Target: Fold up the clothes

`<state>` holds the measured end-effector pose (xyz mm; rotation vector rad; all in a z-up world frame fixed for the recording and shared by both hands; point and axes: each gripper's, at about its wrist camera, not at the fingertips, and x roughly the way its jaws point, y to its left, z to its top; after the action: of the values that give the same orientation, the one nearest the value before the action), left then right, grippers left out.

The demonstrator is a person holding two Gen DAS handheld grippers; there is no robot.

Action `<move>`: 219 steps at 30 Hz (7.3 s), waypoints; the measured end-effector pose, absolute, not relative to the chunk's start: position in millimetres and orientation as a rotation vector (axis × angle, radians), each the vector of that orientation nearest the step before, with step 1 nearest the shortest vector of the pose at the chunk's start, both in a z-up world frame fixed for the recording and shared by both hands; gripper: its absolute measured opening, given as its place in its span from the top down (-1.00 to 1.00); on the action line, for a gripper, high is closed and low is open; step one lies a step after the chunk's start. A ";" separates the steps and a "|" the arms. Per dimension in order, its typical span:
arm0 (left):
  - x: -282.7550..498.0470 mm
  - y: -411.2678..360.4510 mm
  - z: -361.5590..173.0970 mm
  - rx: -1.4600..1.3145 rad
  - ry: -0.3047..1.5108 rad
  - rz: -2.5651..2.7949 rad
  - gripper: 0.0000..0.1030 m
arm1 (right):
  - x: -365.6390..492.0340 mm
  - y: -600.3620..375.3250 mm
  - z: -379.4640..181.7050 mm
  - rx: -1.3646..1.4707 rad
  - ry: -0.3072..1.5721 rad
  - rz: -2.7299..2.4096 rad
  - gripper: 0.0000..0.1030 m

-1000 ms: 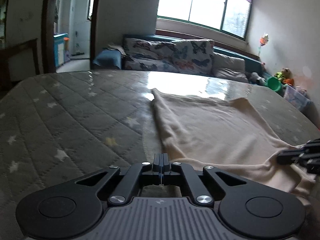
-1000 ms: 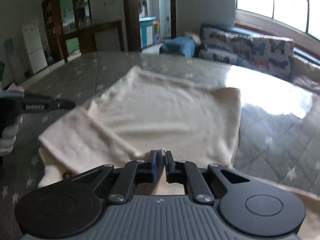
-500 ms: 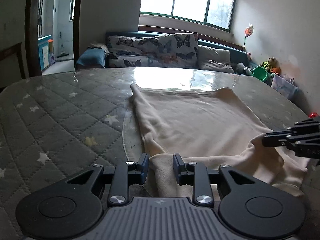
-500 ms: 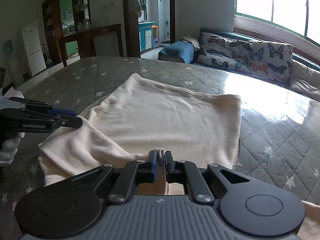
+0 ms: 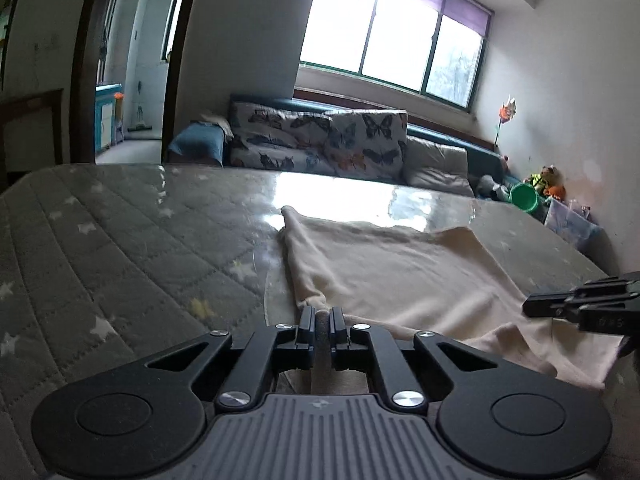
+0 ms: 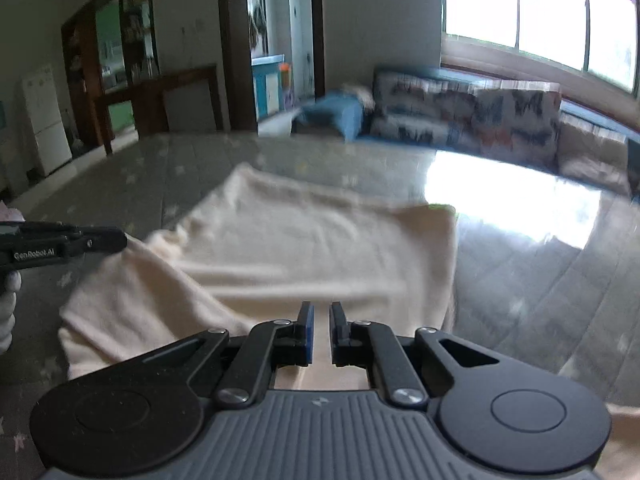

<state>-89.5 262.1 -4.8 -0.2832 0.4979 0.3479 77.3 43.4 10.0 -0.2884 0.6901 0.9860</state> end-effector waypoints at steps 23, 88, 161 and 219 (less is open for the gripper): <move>-105.3 227.8 14.7 -0.189 0.543 0.286 0.77 | 16.6 35.4 11.0 -0.457 0.639 1.093 0.30; -106.2 161.5 11.9 -0.033 0.666 -0.046 0.37 | 100.3 -177.4 -1.7 -0.057 0.705 0.394 0.24; -120.3 182.5 1.5 -0.137 0.655 0.054 0.09 | 57.4 17.8 2.2 -0.299 0.736 0.871 0.85; -110.2 204.4 3.1 -0.150 0.644 0.171 0.70 | -5.4 -20.8 1.3 -0.472 0.567 0.843 0.03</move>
<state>-110.2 204.4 3.1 -0.1500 0.6441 0.1712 -5.4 -20.8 1.3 -0.4724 0.5670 0.8433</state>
